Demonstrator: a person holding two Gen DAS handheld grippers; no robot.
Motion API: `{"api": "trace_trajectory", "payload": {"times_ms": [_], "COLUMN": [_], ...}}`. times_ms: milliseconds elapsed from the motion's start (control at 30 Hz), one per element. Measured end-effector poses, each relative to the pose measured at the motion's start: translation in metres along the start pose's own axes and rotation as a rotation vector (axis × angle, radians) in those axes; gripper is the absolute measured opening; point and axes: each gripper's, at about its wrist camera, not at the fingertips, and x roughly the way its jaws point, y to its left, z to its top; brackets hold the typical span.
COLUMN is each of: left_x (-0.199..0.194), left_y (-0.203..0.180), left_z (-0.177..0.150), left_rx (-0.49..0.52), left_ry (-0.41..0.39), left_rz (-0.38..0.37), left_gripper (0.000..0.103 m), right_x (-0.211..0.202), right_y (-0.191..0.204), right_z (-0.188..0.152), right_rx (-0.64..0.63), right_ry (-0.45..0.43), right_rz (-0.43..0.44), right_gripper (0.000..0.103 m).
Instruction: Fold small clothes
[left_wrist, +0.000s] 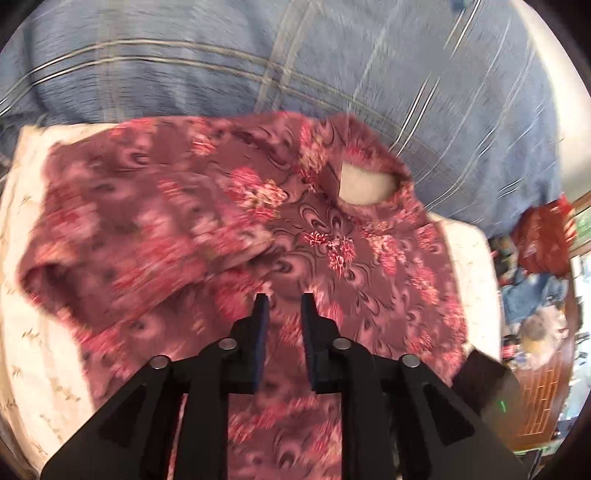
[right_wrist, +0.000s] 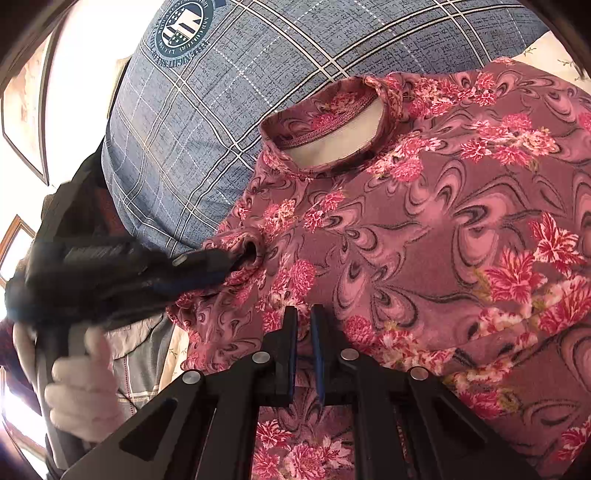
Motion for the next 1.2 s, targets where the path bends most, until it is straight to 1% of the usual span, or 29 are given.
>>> {"api": "trace_trajectory", "payload": {"times_ms": [33, 67, 100, 133, 167, 200, 233, 300, 333, 400, 433, 467, 533, 633, 733, 767, 800, 833, 867, 900, 933, 967, 1067, 1133, 1167, 1200], "left_x": [-0.013, -0.033, -0.045, -0.057, -0.066, -0.073, -0.075, -0.074, -0.072, -0.07, -0.07, -0.072, -0.075, -0.08, -0.084, -0.083, -0.084, -0.084, -0.084, -0.081, -0.08, -0.079, -0.076, -0.073, -0.07, -0.069], "left_y": [0.009, 0.024, 0.034, 0.047, 0.058, 0.073, 0.082, 0.104, 0.11, 0.125, 0.129, 0.135, 0.145, 0.161, 0.165, 0.166, 0.165, 0.164, 0.163, 0.161, 0.159, 0.157, 0.148, 0.141, 0.135, 0.13], "left_z": [-0.005, -0.017, -0.024, -0.032, -0.038, -0.045, -0.047, -0.049, -0.05, -0.049, -0.048, -0.047, -0.045, -0.048, -0.047, -0.047, -0.047, -0.048, -0.048, -0.048, -0.047, -0.047, -0.045, -0.044, -0.044, -0.044], "left_rx": [-0.022, -0.054, -0.076, -0.098, -0.116, -0.141, -0.159, -0.216, -0.23, -0.266, -0.265, -0.275, -0.314, -0.359, -0.375, -0.376, -0.376, -0.372, -0.366, -0.361, -0.357, -0.352, -0.317, -0.284, -0.26, -0.239], "left_ry": [-0.034, -0.093, -0.134, -0.179, -0.216, -0.243, -0.251, -0.262, -0.265, -0.259, -0.243, -0.237, -0.245, -0.262, -0.269, -0.269, -0.268, -0.267, -0.267, -0.265, -0.264, -0.264, -0.257, -0.251, -0.249, -0.25], "left_rz": [-0.021, -0.054, -0.064, -0.059, -0.04, -0.001, 0.014, 0.006, -0.004, -0.01, -0.007, -0.021, -0.046, -0.066, -0.065, -0.069, -0.069, -0.066, -0.063, -0.06, -0.062, -0.067, -0.068, -0.051, -0.031, -0.012], "left_gripper": [0.031, 0.037, 0.046, 0.049, 0.05, 0.05, 0.05, 0.05, 0.05, 0.05, 0.05, 0.05, 0.05, 0.05, 0.05, 0.05, 0.05, 0.05, 0.05, 0.05, 0.05, 0.05, 0.05, 0.051, 0.052, 0.052], "right_x": [0.0, 0.0, 0.0, 0.0, 0.001, 0.002, 0.004, 0.011, 0.015, 0.028, 0.035, 0.044, 0.066, 0.097, 0.123, 0.128, 0.134, 0.135, 0.135, 0.133, 0.124, 0.116, 0.077, 0.046, 0.029, 0.019], "right_y": [0.0, 0.001, 0.001, 0.003, 0.008, 0.016, 0.026, 0.057, 0.072, 0.109, 0.122, 0.135, 0.157, 0.176, 0.188, 0.19, 0.191, 0.19, 0.188, 0.187, 0.183, 0.18, 0.158, 0.132, 0.114, 0.101], "right_z": [0.001, 0.001, 0.002, 0.004, 0.007, 0.01, 0.012, 0.019, 0.02, 0.021, 0.019, 0.016, 0.009, -0.005, -0.021, -0.023, -0.023, -0.021, -0.015, -0.009, 0.003, 0.012, 0.043, 0.063, 0.072, 0.078], "right_rx": [0.002, 0.004, 0.007, 0.007, -0.005, -0.037, -0.078, -0.214, -0.279, -0.468, -0.539, -0.616, -0.751, -0.902, -1.042, -1.072, -1.089, -1.079, -1.049, -1.015, -0.932, -0.879, -0.659, -0.487, -0.392, -0.331], "right_ry": [0.001, 0.004, 0.014, 0.025, 0.043, 0.054, 0.059, 0.068, 0.071, 0.069, 0.074, 0.082, 0.1, 0.137, 0.129, 0.117, 0.108, 0.106, 0.11, 0.114, 0.105, 0.091, 0.029, -0.01, -0.027, -0.039], "right_rz": [0.0, -0.001, -0.006, -0.017, -0.043, -0.075, -0.103, -0.151, -0.166, -0.219, -0.235, -0.253, -0.286, -0.321, -0.39, -0.413, -0.432, -0.43, -0.41, -0.388, -0.342, -0.313, -0.218, -0.158, -0.129, -0.113], "right_gripper": [0.009, 0.009, 0.009, 0.009, 0.01, 0.015, 0.018, 0.032, 0.035, 0.047, 0.05, 0.053, 0.053, 0.053, 0.052, 0.048, 0.041, 0.033, 0.014, 0.008, 0.008, 0.007, 0.007, 0.007, 0.007, 0.007]}}
